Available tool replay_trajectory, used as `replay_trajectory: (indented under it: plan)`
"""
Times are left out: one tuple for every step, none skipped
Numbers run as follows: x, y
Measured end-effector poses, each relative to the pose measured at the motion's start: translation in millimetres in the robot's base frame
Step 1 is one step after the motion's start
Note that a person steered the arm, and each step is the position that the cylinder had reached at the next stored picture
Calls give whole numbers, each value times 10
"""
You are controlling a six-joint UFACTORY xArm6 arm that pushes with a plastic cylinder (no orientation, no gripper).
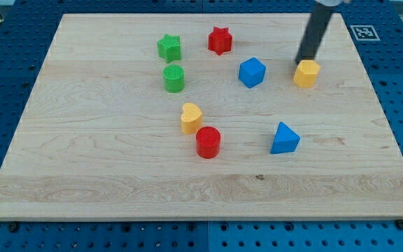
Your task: Slide yellow hexagon towards bottom right
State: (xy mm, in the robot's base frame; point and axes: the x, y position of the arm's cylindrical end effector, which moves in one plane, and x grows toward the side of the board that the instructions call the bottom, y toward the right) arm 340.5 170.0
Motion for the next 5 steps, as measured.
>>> replay_trajectory:
  plan:
    - [237, 43]
    - [676, 274]
    - [1005, 524]
    - [1269, 761]
    - [1522, 953]
